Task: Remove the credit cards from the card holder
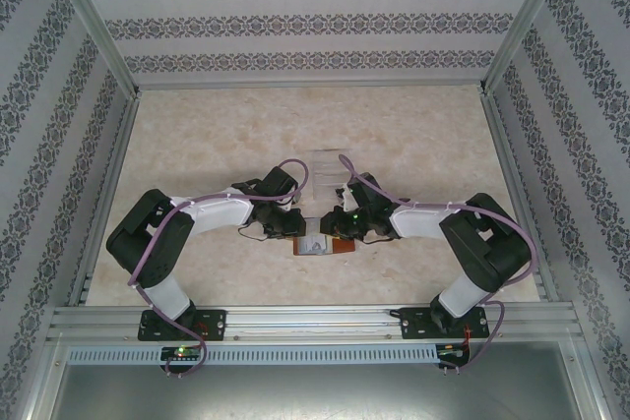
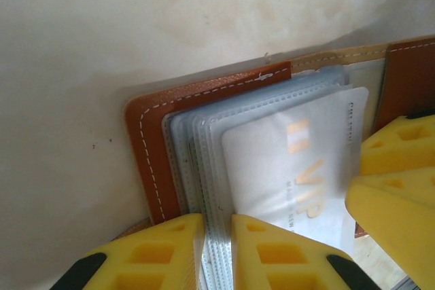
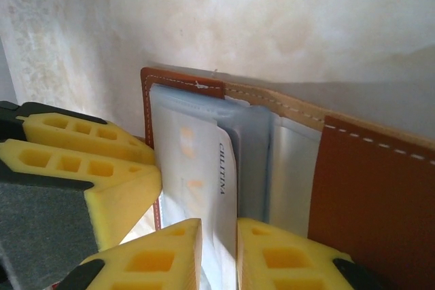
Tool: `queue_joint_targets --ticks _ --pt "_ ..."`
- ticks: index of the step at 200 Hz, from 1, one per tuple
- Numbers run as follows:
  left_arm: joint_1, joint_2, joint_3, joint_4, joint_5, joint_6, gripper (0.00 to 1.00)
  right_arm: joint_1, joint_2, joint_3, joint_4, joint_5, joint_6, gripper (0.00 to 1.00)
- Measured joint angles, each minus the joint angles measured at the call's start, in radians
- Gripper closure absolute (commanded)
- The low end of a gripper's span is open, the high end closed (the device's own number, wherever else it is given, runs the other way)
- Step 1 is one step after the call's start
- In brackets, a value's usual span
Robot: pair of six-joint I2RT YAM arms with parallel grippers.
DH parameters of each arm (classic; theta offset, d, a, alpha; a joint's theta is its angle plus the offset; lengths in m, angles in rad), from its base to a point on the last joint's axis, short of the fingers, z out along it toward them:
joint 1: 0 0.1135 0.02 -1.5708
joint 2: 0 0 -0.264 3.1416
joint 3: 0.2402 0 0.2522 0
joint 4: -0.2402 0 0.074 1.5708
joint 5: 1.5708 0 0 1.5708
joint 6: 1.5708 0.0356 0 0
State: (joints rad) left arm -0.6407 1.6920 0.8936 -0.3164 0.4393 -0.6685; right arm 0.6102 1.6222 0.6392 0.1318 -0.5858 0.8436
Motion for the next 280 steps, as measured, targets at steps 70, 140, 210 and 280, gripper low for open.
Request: queue_joint_targets --ticks 70,140,210,280 --pt "0.000 0.000 0.003 -0.010 -0.003 0.005 0.81 -0.013 0.013 -0.019 0.045 -0.024 0.021 0.83" --pt "0.000 0.002 0.007 -0.018 -0.004 0.008 0.81 -0.022 0.013 -0.038 0.074 -0.033 0.023 0.91" --pt "0.000 0.002 0.007 -0.018 -0.004 0.008 0.81 -0.061 -0.064 -0.071 0.032 -0.024 0.012 0.91" --pt "0.000 0.002 0.007 -0.018 -0.004 0.008 0.81 -0.117 -0.159 -0.074 -0.104 0.013 -0.045 0.91"
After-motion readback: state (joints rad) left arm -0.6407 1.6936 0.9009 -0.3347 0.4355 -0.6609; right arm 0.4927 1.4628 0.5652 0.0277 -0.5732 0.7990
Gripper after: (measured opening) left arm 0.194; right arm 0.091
